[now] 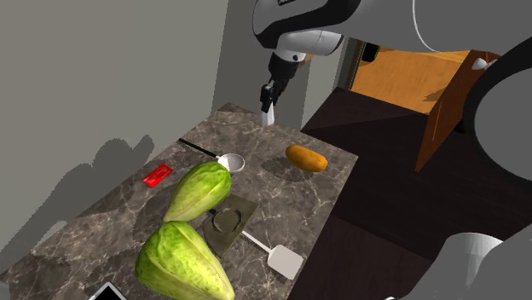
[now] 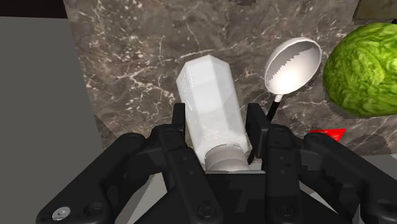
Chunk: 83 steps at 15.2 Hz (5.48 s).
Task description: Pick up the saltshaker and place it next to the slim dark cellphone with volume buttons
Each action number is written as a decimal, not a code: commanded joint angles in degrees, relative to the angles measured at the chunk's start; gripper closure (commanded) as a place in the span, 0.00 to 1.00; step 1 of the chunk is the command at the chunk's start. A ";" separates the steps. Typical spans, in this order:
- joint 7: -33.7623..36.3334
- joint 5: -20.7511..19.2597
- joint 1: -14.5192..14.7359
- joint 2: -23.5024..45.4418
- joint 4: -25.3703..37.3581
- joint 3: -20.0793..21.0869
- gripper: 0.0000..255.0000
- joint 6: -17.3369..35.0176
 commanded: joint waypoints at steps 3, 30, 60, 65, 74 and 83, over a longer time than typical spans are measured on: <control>1.25 -1.14 0.10 -1.03 1.90 -0.08 1.00 -2.57; 34.93 -12.48 11.97 -15.57 -10.38 17.32 1.00 2.98; 76.23 -21.08 29.12 7.71 16.82 37.73 1.00 1.33; 81.63 -23.52 32.91 16.12 28.82 38.98 1.00 -2.48; 83.55 -24.49 34.17 19.61 27.90 39.08 1.00 1.83; 84.06 -24.89 34.16 21.00 23.02 38.89 1.00 8.08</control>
